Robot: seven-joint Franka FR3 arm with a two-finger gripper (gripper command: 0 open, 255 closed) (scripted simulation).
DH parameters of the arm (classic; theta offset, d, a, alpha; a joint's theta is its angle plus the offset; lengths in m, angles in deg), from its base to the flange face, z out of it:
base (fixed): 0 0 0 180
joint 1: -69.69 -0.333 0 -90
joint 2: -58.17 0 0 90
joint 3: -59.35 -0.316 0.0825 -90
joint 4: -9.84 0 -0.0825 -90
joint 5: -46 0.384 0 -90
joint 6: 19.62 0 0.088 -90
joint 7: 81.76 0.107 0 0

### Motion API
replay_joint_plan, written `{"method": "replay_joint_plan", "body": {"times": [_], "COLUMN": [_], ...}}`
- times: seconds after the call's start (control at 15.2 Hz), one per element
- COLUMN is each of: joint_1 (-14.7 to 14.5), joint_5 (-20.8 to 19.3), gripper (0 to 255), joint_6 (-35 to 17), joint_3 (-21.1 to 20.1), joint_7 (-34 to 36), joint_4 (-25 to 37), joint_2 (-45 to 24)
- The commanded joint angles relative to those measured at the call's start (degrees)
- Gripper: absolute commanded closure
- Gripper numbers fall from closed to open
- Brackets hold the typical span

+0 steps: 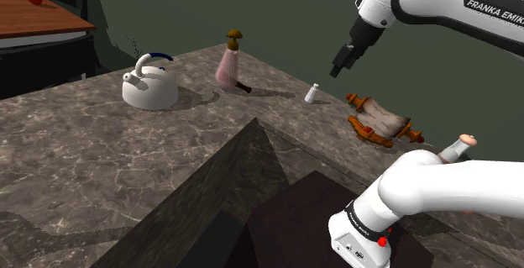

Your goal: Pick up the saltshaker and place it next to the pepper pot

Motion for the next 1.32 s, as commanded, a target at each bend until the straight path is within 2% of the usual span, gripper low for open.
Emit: {"method": "replay_joint_plan", "body": {"times": [0.0, 0.73, 1.25], "joint_1": [0.0, 3.62, 4.66], "joint_5": [0.0, -3.29, -1.42], "gripper": [0, 0, 0], "joint_6": [0.0, -17.16, -28.38], "joint_3": [0.0, 11.63, 19.95], "joint_7": [0.0, -8.38, -15.83], "joint_4": [0.0, -2.88, 0.65], "joint_2": [0.0, -11.65, -24.95]}}
